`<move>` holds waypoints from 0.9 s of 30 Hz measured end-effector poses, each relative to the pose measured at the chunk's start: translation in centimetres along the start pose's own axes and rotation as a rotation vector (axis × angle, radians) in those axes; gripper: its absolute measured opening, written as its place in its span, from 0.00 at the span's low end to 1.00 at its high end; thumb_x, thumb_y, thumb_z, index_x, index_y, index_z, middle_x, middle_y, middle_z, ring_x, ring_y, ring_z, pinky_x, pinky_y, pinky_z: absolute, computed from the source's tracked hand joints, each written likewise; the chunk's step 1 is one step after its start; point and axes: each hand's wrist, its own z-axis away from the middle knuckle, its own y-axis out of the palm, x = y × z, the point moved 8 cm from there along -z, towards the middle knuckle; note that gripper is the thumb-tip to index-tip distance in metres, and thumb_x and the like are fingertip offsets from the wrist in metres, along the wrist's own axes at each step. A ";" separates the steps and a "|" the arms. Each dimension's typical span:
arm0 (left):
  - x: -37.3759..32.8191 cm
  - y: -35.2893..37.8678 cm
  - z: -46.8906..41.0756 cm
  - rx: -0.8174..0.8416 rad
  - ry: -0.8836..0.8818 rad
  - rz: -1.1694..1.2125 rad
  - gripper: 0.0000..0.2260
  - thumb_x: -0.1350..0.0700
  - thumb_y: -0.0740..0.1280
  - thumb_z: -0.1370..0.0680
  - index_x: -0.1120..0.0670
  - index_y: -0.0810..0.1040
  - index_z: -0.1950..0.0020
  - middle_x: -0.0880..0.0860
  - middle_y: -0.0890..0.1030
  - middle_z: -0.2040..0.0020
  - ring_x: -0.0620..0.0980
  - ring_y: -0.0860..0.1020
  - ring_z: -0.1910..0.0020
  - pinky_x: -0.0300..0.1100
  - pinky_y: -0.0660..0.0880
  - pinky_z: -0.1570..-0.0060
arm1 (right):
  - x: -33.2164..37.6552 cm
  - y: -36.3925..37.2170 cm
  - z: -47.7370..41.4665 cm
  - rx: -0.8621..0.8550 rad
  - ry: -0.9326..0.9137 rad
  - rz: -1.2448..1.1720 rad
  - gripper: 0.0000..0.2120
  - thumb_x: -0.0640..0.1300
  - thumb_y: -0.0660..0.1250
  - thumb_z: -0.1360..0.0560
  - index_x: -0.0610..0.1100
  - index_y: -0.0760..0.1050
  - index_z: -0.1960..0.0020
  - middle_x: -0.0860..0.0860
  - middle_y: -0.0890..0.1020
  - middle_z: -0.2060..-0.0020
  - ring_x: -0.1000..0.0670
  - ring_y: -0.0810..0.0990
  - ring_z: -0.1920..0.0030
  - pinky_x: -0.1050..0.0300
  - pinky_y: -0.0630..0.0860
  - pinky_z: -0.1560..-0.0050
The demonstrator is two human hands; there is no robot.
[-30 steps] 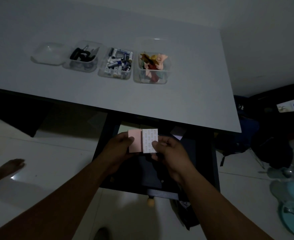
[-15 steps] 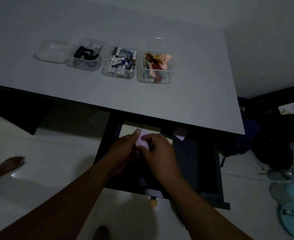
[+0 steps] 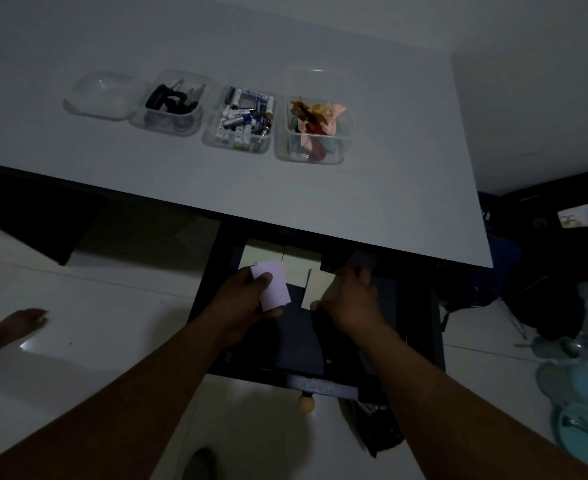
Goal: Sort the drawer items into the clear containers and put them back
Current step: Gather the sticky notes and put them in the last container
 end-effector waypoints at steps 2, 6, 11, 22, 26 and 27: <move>0.1 0.1 0.1 0.006 -0.009 -0.006 0.17 0.59 0.62 0.16 0.57 0.72 0.28 0.61 0.75 0.32 0.63 0.76 0.35 0.55 0.82 0.49 | 0.0 -0.5 0.0 -0.013 0.001 -0.152 0.30 0.42 0.78 0.30 0.41 0.69 0.33 0.43 0.73 0.35 0.46 0.76 0.42 0.61 0.72 0.45; 0.0 0.4 0.5 0.036 -0.015 -0.001 0.18 0.55 0.62 0.16 0.57 0.71 0.26 0.61 0.77 0.31 0.60 0.77 0.35 0.57 0.77 0.38 | 0.5 -1.1 0.8 0.059 0.016 -0.628 0.12 0.40 0.69 0.22 0.45 0.76 0.40 0.45 0.83 0.48 0.51 0.80 0.57 0.60 0.79 0.61; -0.7 1.2 1.2 0.085 0.022 -0.076 0.15 0.51 0.66 0.18 0.54 0.77 0.33 0.60 0.80 0.36 0.58 0.80 0.38 0.56 0.77 0.36 | 1.0 -2.1 1.3 -0.032 -0.040 -0.788 0.12 0.43 0.69 0.21 0.50 0.75 0.39 0.51 0.84 0.48 0.49 0.83 0.47 0.48 0.81 0.44; -1.3 3.0 3.5 0.208 0.151 -0.289 0.25 0.68 0.71 0.24 0.52 0.71 0.30 0.56 0.78 0.37 0.51 0.80 0.44 0.39 0.83 0.58 | 0.7 -1.2 2.4 0.018 -0.060 -0.780 0.09 0.45 0.66 0.19 0.46 0.82 0.41 0.48 0.84 0.46 0.45 0.83 0.45 0.55 0.80 0.47; -1.3 2.1 3.7 0.202 0.205 -0.452 0.29 0.64 0.73 0.24 0.46 0.68 0.27 0.50 0.75 0.36 0.44 0.76 0.43 0.32 0.79 0.57 | -2.3 -3.9 -0.9 -0.264 -0.106 -0.008 0.14 0.50 0.63 0.19 0.45 0.77 0.38 0.42 0.78 0.41 0.39 0.73 0.38 0.51 0.66 0.39; -1.3 1.8 3.7 0.193 0.205 -0.466 0.29 0.63 0.73 0.24 0.46 0.68 0.27 0.50 0.76 0.36 0.45 0.76 0.42 0.33 0.78 0.53 | -2.7 -3.4 -1.9 -0.200 -0.112 0.137 0.16 0.53 0.60 0.18 0.46 0.76 0.36 0.43 0.79 0.39 0.38 0.71 0.37 0.51 0.61 0.38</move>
